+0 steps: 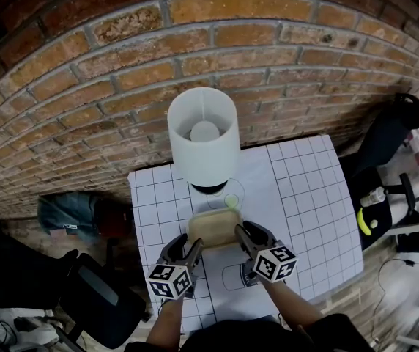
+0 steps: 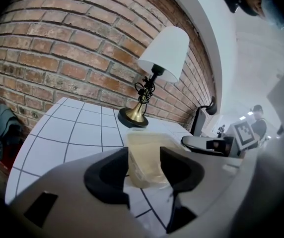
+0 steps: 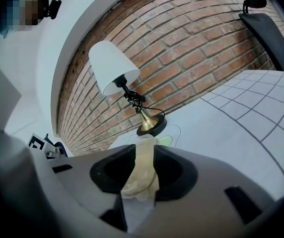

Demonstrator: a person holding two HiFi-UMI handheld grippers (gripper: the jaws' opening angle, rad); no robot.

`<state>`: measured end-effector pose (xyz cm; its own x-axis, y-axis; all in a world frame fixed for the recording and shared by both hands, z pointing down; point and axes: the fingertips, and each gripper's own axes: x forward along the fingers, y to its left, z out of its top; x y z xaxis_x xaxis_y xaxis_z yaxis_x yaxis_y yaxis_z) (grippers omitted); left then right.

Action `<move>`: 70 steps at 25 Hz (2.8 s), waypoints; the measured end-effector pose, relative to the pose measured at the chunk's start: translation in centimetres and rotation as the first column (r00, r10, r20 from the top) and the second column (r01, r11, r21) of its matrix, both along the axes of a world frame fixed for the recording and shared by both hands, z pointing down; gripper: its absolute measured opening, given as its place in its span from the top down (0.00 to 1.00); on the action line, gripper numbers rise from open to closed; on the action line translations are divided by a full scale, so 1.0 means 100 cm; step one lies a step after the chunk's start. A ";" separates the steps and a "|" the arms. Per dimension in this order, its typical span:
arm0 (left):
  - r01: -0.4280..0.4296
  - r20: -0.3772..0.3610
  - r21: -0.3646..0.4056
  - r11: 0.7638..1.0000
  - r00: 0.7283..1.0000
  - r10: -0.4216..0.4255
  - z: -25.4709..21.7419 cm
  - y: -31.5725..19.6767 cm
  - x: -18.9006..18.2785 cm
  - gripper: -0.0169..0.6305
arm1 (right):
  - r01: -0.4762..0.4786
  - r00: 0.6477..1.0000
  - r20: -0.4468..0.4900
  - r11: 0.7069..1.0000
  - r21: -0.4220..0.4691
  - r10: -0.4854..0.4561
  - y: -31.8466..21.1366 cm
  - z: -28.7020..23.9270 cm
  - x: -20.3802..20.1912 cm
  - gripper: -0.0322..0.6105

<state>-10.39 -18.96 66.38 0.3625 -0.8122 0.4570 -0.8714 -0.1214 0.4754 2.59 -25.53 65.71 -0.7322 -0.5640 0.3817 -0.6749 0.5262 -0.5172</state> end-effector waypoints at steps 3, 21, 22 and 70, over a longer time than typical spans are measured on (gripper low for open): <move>-0.002 -0.001 0.006 1.000 1.000 0.002 -0.003 0.000 -0.001 0.68 | -0.003 1.000 0.007 1.000 0.002 0.003 0.001 -0.003 0.000 0.79; 0.014 -0.036 0.128 0.992 0.999 -0.009 -0.045 0.005 -0.008 0.70 | -0.059 0.996 0.078 0.995 0.083 0.053 0.008 -0.049 0.004 0.86; 0.012 -0.037 0.133 0.991 0.999 -0.007 -0.047 0.006 -0.008 0.71 | -0.064 0.995 0.080 0.994 0.088 0.057 0.009 -0.052 0.005 0.86; -0.121 -0.032 0.430 0.895 0.988 0.149 -0.191 0.080 -0.010 0.85 | -0.260 0.948 0.258 0.918 0.300 0.184 0.107 -0.190 0.026 0.92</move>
<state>-11.39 -10.96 47.33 0.4988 -0.8652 0.0509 -0.8023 -0.4387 0.4048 5.15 -14.78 46.71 -0.6172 -0.7867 -0.0081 -0.6827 0.5407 -0.4914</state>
